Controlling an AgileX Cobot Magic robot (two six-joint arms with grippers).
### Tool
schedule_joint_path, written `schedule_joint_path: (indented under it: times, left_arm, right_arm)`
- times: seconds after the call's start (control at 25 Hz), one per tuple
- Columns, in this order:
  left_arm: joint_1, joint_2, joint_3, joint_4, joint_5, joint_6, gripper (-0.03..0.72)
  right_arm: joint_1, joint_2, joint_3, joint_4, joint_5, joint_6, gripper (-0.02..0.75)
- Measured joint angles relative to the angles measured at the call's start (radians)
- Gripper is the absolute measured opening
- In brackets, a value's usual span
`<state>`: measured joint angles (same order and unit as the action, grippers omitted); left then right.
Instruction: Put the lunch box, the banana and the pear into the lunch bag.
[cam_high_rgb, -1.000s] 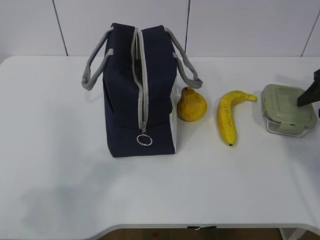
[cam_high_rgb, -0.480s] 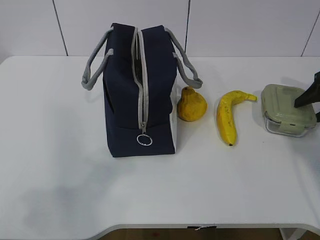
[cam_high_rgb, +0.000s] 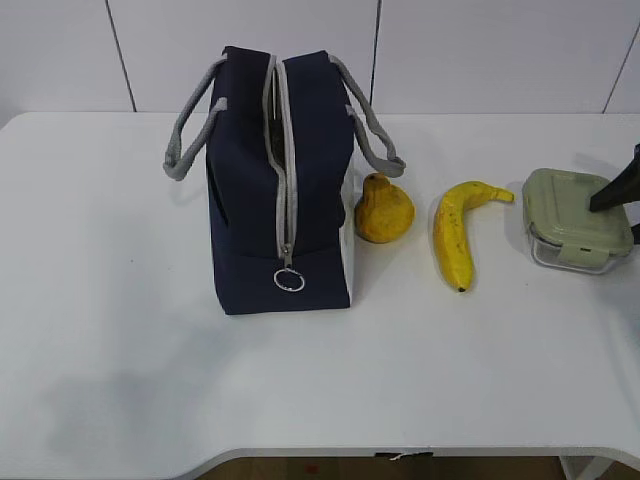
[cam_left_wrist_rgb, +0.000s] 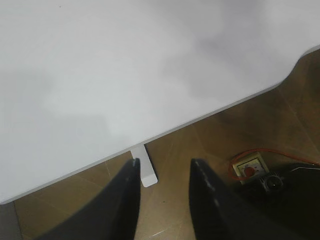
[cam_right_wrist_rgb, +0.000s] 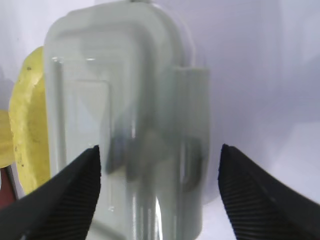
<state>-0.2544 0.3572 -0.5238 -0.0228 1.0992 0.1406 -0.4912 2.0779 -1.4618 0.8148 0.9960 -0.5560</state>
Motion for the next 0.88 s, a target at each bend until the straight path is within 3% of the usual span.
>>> schedule_joint_path:
  times: [0.36, 0.88]
  left_arm:
    - [0.0, 0.0, 0.0, 0.0, 0.0, 0.0, 0.258]
    - [0.0, 0.0, 0.0, 0.0, 0.0, 0.0, 0.258]
  right_arm:
    - [-0.048, 0.038, -0.006, 0.083, 0.038, -0.044, 0.578]
    - [-0.05, 0.074, -0.007, 0.158, 0.088, -0.096, 0.579]
